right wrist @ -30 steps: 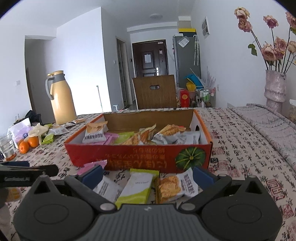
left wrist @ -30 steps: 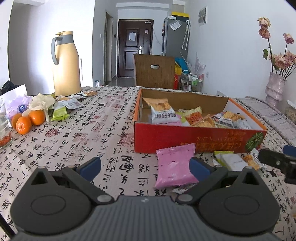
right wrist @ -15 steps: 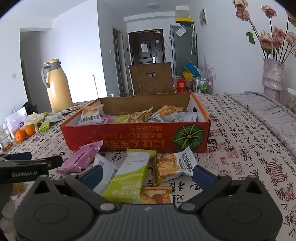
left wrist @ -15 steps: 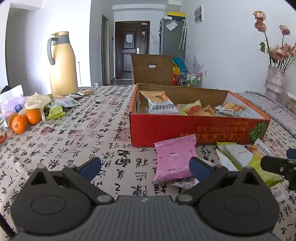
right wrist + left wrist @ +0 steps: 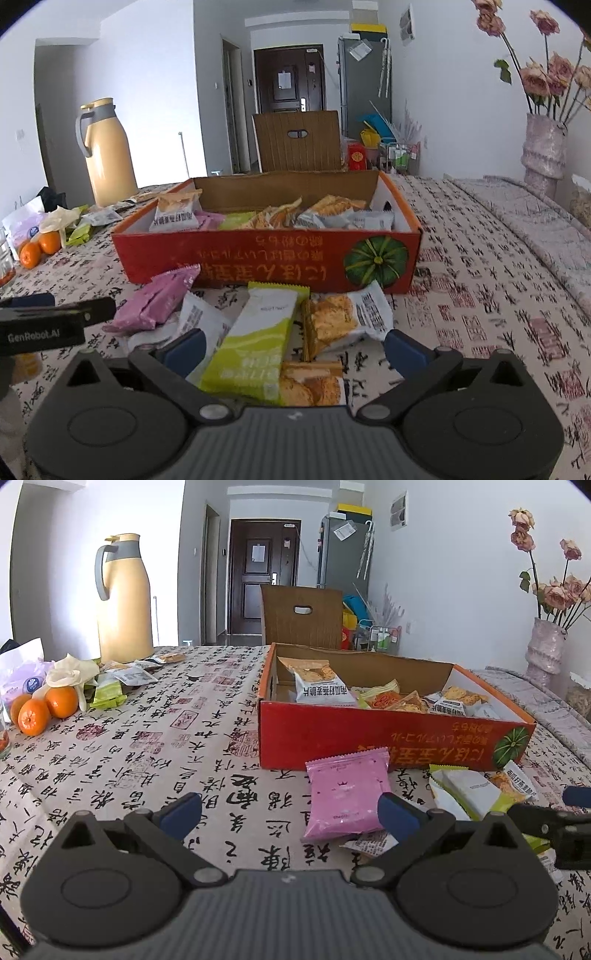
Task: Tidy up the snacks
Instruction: 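Grasp the green-and-white bar packet with the right gripper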
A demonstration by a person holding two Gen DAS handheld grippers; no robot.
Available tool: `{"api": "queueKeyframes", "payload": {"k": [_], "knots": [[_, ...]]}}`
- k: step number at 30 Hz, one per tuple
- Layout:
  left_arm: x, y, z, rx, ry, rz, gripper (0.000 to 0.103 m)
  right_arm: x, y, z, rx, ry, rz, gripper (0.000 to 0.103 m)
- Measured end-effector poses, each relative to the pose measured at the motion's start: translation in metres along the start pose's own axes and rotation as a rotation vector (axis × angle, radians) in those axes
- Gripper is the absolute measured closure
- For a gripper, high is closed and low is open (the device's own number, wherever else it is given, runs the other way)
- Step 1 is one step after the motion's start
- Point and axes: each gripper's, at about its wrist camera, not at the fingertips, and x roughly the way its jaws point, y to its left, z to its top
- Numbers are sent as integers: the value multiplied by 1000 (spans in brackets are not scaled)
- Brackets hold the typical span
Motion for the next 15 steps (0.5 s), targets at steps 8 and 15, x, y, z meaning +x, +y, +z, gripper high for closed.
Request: {"api": "queueKeyframes", "payload": {"k": [8,15], "knots": [[1,1,0,-8,11,-3,0,28,21,20,-64,70,20,32],[3,2,0,-11,23,-7,0,53,15,15,-4,152,34,51]]}}
